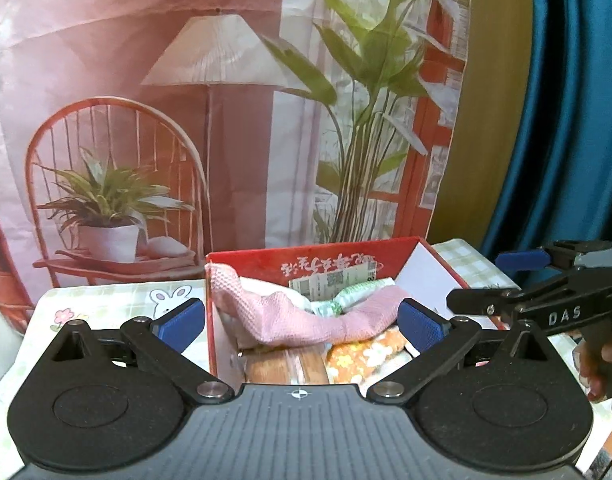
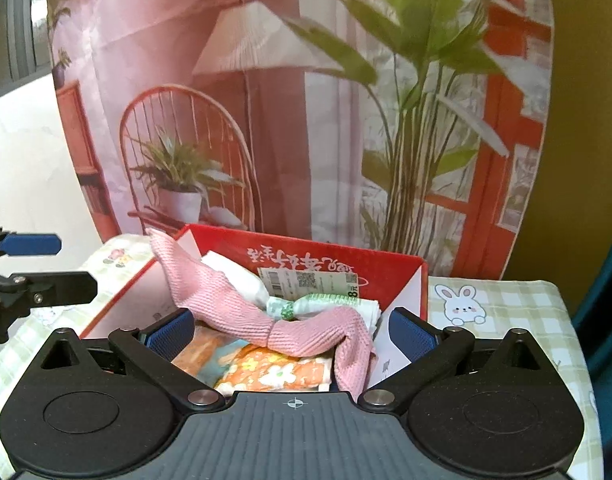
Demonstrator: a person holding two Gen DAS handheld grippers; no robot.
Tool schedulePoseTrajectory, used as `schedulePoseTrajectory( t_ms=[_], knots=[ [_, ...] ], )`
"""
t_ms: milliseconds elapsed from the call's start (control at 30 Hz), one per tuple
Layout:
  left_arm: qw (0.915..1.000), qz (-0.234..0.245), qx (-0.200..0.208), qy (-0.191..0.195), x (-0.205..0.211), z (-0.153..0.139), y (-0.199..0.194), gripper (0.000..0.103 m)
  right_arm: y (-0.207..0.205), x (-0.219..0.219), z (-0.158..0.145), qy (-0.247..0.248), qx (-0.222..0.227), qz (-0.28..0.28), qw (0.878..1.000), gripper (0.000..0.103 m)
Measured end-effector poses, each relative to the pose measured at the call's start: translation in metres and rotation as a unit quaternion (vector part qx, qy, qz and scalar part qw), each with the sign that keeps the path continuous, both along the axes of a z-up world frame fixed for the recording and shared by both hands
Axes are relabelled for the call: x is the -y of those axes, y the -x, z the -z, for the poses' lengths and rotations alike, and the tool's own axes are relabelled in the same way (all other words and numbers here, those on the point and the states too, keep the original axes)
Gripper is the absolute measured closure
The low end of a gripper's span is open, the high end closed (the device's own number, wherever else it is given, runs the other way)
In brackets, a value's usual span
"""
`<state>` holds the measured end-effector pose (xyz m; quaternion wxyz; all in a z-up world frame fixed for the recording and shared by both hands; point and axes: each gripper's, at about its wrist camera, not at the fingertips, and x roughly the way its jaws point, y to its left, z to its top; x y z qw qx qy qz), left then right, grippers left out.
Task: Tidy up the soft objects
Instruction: 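Withdraw both open grippers from the box toward the black eye mask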
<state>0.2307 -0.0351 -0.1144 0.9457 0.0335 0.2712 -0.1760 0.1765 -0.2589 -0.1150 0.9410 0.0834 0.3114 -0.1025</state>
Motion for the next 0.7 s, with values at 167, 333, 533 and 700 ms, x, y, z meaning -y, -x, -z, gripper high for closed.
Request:
schedulePoseTrajectory(
  t_ms=[167, 333, 533, 700],
  knots=[
    [0.9998, -0.009, 0.011, -0.010, -0.006, -0.007, 0.030, 0.000, 0.025, -0.015, -0.012, -0.002, 0.015, 0.002, 1.000, 0.000],
    [0.9998, -0.010, 0.014, -0.014, -0.012, -0.009, 0.061, 0.000, 0.048, -0.035, -0.018, -0.001, 0.020, -0.008, 1.000, 0.000],
    [0.9997, -0.018, 0.013, -0.004, -0.026, 0.004, 0.105, 0.000, 0.083, -0.056, -0.005, -0.024, 0.022, -0.012, 0.999, 0.000],
    [0.9999, -0.017, 0.001, -0.003, -0.034, 0.031, 0.135, 0.000, 0.111, -0.074, 0.024, -0.045, 0.013, -0.011, 0.999, 0.000]
  ],
)
